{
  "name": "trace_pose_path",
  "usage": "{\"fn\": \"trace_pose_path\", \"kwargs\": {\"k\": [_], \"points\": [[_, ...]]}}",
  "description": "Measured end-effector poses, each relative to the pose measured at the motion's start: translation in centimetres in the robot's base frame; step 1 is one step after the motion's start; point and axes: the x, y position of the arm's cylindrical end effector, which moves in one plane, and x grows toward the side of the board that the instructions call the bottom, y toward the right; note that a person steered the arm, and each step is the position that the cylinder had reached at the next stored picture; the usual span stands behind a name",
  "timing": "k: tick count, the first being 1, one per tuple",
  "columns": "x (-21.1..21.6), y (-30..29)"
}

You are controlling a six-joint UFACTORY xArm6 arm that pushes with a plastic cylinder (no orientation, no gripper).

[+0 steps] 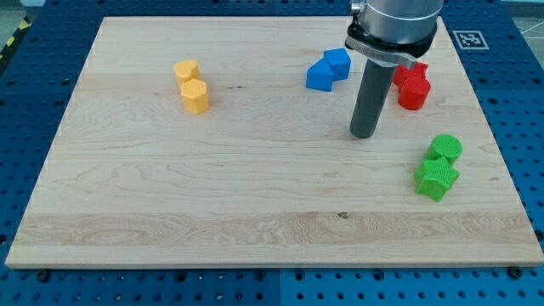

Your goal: Slide the green star towards the yellow hexagon

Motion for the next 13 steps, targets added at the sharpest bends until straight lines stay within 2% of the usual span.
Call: {"fn": "trace_pose_path", "kwargs": {"k": [2,3,4,5,6,8,9,12,13], "points": [[1.0,0.4],[-0.6,-0.3],[-2.7,2.3],[-2.7,8.1],[-0.6,12.3],[8.1,13.3],[8.8,11.2],[7.7,-3.1],[10.0,-3.8]]}}
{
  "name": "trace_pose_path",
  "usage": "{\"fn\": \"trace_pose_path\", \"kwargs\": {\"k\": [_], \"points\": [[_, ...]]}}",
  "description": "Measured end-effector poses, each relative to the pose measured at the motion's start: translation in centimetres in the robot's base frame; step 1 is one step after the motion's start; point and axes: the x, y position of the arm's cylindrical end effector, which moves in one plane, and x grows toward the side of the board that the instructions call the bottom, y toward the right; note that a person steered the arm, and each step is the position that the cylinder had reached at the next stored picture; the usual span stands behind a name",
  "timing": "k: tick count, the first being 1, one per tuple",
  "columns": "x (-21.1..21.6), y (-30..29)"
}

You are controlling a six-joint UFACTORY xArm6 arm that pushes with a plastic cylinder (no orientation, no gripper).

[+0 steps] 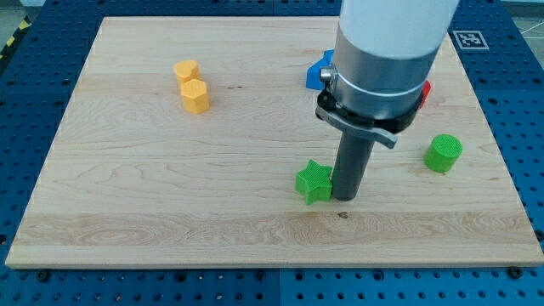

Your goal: Slide the green star towards the yellow hexagon

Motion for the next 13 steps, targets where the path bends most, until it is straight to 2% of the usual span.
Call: {"fn": "trace_pose_path", "kwargs": {"k": [1,3,5,8,9,11,13], "points": [[0.0,-2.0],[-1.1,-14.4],[-4.1,-22.3],[-13.7,-25.0],[-13.8,-22.3],[-12.1,-20.6],[-15.9,-19.1]]}}
